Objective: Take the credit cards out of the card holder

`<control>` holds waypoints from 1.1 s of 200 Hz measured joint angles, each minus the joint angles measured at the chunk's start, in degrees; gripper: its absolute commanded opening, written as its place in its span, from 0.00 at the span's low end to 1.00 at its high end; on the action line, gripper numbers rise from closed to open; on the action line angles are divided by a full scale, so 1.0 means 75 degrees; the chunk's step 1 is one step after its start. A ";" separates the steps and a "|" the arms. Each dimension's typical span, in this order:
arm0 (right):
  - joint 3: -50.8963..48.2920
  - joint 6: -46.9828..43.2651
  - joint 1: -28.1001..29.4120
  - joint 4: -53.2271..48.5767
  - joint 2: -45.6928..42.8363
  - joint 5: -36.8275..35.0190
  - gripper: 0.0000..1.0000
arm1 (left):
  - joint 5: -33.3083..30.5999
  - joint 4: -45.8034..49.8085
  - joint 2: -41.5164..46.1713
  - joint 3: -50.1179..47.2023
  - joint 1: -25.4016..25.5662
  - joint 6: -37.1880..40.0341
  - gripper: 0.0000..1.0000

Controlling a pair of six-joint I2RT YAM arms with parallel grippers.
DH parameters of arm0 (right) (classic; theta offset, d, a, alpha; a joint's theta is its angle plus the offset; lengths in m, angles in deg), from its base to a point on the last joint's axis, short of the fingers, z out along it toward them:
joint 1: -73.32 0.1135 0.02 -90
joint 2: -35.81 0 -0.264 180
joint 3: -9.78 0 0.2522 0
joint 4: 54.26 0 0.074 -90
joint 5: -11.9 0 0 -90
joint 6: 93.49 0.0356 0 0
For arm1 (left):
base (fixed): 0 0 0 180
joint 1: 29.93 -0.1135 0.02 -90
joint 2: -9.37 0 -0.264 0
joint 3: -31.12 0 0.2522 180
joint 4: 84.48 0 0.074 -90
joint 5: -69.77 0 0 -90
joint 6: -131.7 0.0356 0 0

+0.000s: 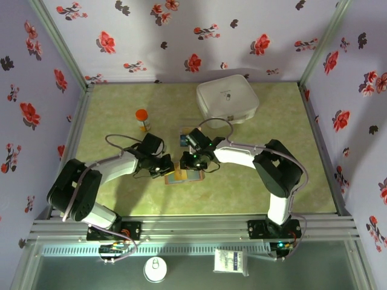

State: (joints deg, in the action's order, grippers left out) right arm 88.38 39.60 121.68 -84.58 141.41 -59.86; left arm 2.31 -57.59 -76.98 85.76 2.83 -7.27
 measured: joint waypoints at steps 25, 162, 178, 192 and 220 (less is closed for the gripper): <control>-0.0006 0.0000 -0.0015 0.0006 0.0082 0.0006 0.28 | -0.0009 -0.0032 -0.0160 0.0000 0.0006 0.0003 0.00; -0.0525 0.0379 -0.0221 0.1003 0.0239 0.0746 0.23 | -0.0198 0.0061 -0.0259 0.0061 0.0006 0.0047 0.00; -0.0679 0.0522 -0.0265 0.1215 0.0157 0.0836 0.21 | -0.0210 0.0087 -0.0259 0.0079 0.0006 0.0067 0.00; -0.0775 0.0597 -0.0280 0.1381 0.0099 0.0898 0.20 | -0.0213 0.0090 -0.0259 0.0082 0.0006 0.0082 0.00; -0.0970 0.0772 -0.0318 0.1763 0.0017 0.1090 0.18 | -0.0242 0.0096 -0.0259 0.0087 0.0006 0.0102 0.00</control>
State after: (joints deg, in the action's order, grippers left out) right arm 81.10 45.40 119.30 -71.36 141.54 -51.69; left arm 0.50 -56.87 -78.93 86.42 2.87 -6.51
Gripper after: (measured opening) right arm 0.192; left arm 0.051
